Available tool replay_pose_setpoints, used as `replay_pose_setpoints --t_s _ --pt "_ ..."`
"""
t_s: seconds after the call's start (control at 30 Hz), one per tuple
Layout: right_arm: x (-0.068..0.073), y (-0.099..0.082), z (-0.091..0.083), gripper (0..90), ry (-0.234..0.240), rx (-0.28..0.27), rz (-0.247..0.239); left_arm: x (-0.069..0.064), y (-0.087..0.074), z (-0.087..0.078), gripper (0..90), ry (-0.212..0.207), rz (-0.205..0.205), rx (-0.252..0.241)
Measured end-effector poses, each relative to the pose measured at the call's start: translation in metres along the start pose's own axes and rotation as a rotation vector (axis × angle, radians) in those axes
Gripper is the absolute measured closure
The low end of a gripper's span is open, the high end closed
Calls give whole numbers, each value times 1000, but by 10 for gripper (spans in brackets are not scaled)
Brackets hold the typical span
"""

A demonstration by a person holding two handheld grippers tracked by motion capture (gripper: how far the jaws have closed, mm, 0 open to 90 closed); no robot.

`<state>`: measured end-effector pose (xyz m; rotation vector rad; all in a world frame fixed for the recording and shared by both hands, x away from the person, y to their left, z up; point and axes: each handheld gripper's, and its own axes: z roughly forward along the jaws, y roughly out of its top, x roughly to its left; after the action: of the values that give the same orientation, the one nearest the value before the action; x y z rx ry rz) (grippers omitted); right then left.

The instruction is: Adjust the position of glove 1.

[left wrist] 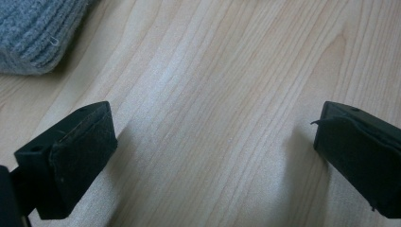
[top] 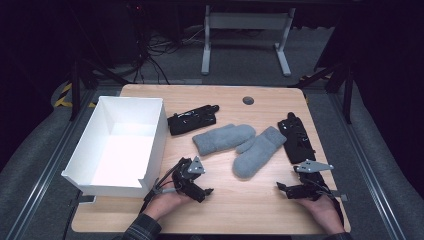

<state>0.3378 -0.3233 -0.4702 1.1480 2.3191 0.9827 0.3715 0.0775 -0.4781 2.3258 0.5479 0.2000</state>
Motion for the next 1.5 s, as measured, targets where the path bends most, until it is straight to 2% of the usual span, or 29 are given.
replay_pose_setpoints --t_s 0.17,0.3,0.4,0.5,0.7,0.87,1.23,1.5 --pt "0 0 0 80 -2 -1 1 0 0 0 3 -1 -3 1" --pt "0 0 -2 145 -6 7 1 0 0 0 3 -1 -3 1" --pt "0 4 -8 244 -8 13 -4 0 0 0 3 -1 -3 2" --pt "2 10 -13 404 -5 3 -3 0 0 0 3 -3 -3 0" --pt "4 24 -15 714 67 -14 -13 0 0 0 3 -3 -4 2" --pt "8 39 -8 890 114 -28 -32 0 0 0 4 -1 -8 1" --pt "21 69 16 900 187 -41 -61 0 0 0 3 0 -7 3" --pt "28 83 29 900 201 -41 -78 0 0 0 3 -1 -7 3"
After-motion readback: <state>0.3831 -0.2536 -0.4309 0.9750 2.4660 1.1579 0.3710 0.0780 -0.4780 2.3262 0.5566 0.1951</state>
